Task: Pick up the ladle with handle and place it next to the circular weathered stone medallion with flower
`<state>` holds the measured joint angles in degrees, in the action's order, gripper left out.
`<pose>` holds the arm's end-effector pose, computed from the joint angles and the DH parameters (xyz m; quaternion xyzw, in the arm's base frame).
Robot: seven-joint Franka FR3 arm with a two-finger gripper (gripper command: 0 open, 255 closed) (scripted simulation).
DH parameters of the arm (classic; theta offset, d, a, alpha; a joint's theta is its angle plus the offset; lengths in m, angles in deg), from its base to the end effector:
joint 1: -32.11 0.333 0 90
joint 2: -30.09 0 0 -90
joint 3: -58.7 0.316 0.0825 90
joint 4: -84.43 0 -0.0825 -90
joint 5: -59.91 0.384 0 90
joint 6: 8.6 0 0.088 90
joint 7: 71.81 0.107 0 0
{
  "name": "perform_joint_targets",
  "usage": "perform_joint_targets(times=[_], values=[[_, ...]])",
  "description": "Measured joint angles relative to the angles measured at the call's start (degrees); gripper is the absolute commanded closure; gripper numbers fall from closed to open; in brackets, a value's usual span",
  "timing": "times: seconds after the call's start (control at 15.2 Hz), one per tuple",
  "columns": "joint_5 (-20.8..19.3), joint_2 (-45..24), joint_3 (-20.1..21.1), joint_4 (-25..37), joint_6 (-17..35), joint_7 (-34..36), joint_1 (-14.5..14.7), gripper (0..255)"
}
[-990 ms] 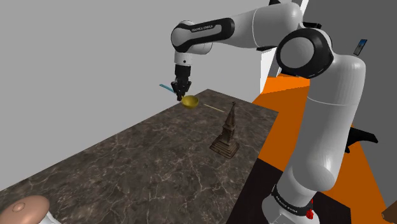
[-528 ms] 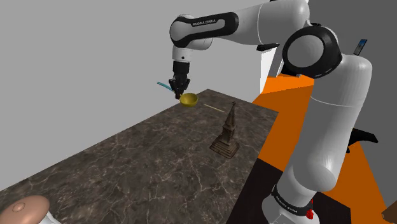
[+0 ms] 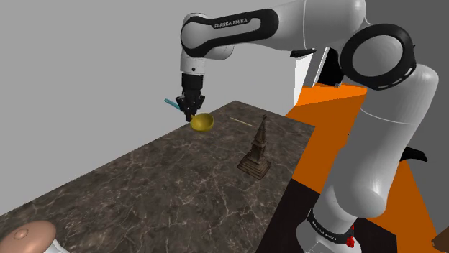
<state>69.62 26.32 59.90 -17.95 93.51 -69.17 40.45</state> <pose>0.5652 0.1095 0.5036 -0.9952 -0.0393 0.0437 0.0786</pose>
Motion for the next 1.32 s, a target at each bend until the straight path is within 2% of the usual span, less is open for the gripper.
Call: perform_joint_targets(times=[0.46, 1.19, 1.32], values=[[0.5, 2.2, 4.5, -3.5, 2.9, 8.9, 4.9, 255], [-0.1, -1.4, 11.5, 0.2, 5.3, 23.6, 12.6, 255], [-0.2, -1.5, 12.2, -0.6, 6.5, 25.0, 13.5, 255]])
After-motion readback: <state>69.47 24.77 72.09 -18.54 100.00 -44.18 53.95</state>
